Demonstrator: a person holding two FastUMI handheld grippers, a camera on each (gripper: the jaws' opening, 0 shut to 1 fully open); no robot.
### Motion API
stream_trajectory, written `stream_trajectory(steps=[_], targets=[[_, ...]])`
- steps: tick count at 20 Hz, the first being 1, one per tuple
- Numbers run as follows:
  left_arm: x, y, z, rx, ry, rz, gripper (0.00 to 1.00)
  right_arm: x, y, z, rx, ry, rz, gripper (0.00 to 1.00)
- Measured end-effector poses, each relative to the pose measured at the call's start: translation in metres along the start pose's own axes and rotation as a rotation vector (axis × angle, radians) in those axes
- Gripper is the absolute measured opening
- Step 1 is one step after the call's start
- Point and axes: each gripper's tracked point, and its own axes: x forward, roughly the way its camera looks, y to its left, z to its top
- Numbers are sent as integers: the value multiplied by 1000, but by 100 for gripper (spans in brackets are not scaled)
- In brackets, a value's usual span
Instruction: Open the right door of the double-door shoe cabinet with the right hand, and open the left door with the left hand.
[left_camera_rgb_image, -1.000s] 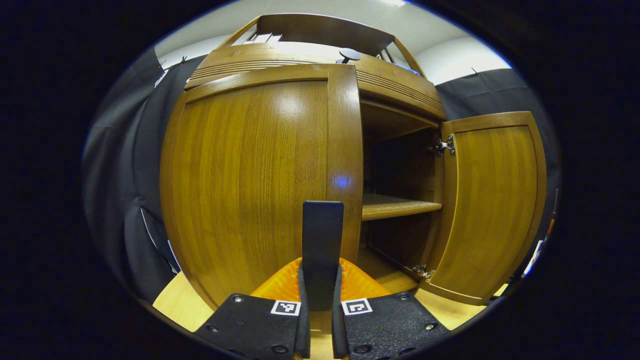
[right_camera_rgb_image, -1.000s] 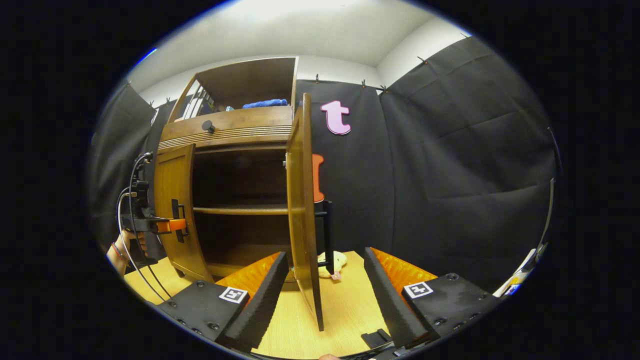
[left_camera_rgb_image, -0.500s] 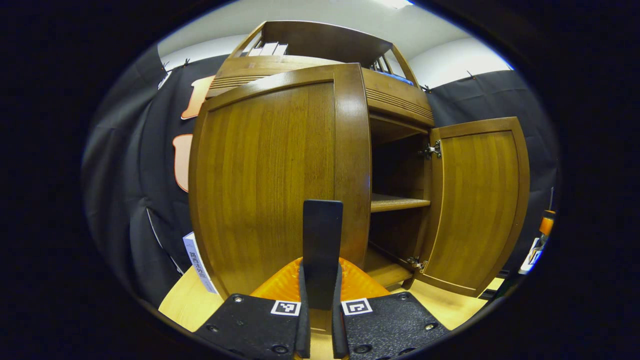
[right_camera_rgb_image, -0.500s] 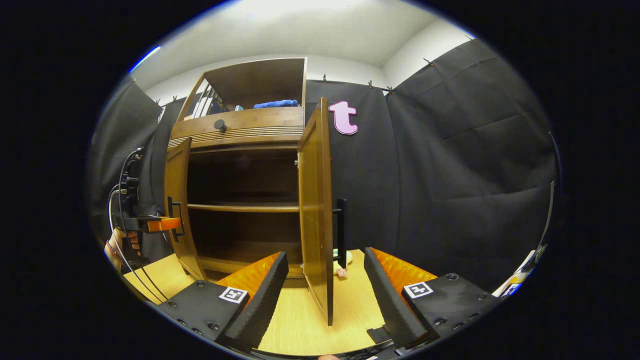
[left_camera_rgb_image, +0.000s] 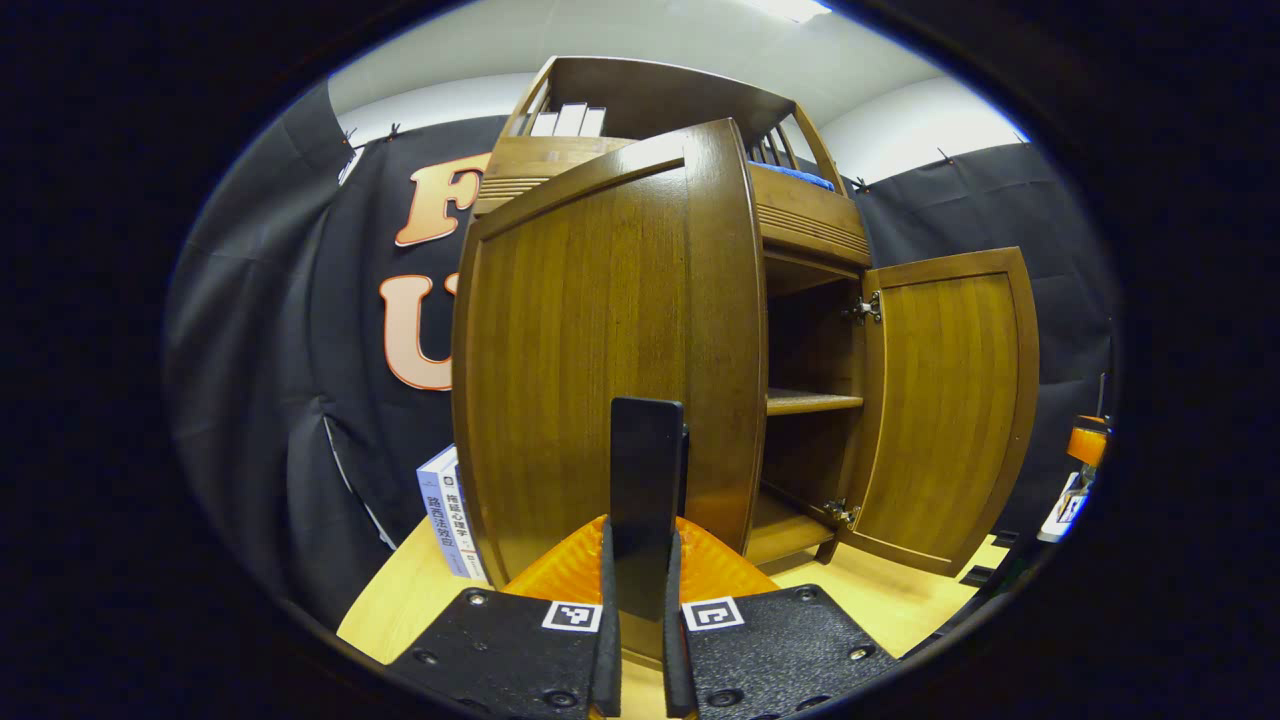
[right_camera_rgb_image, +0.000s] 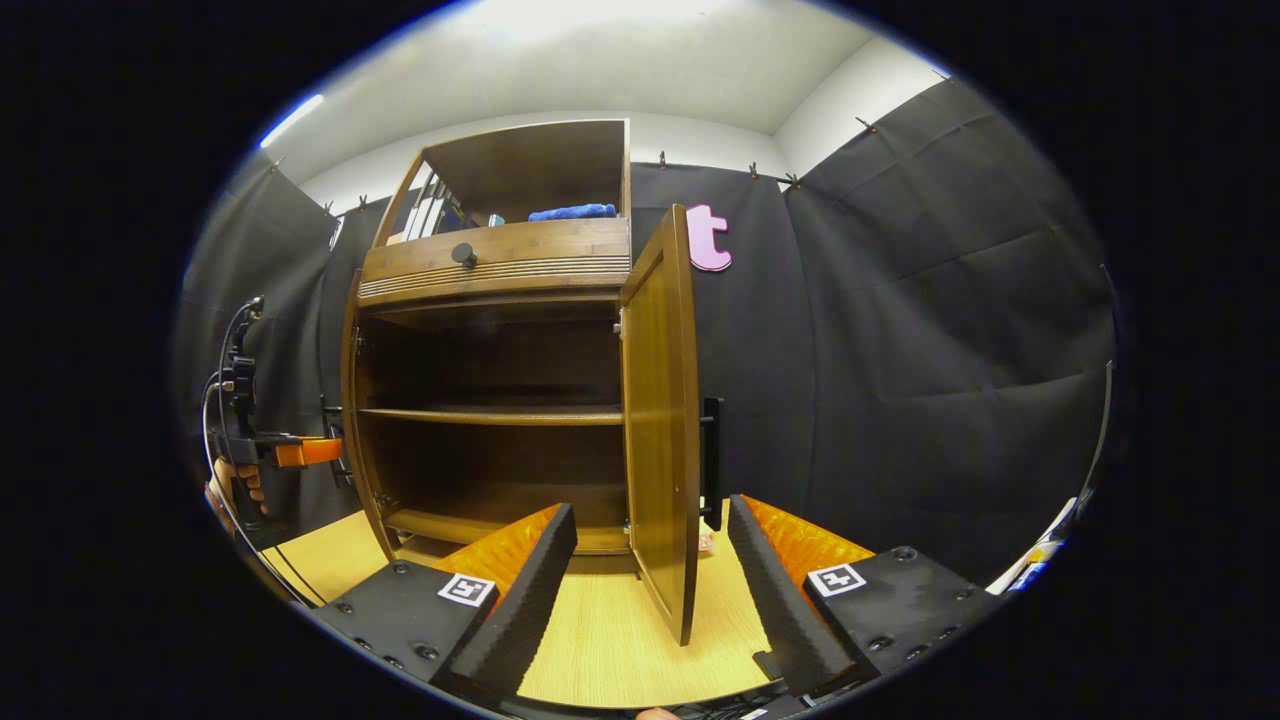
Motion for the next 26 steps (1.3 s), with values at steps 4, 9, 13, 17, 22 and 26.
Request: stream_trajectory(steps=[4,9,13,17,22,26], targets=[[-17,24,2,13,-3,45,14,-2,9,-3,7,4,19,90],[-37,55,3,15,6,103,8,0,31,-7,22,9,70,98],[-51,81,4,36,9,158,2,4,42,-6,24,3,90,90],[-62,105,4,11,3,183,0,5,51,-6,22,-1,107,90],[-69,120,1,12,2,197,0,1,54,-6,18,-8,118,98],[-74,130,0,10,0,196,0,0,52,-4,23,-14,111,98]])
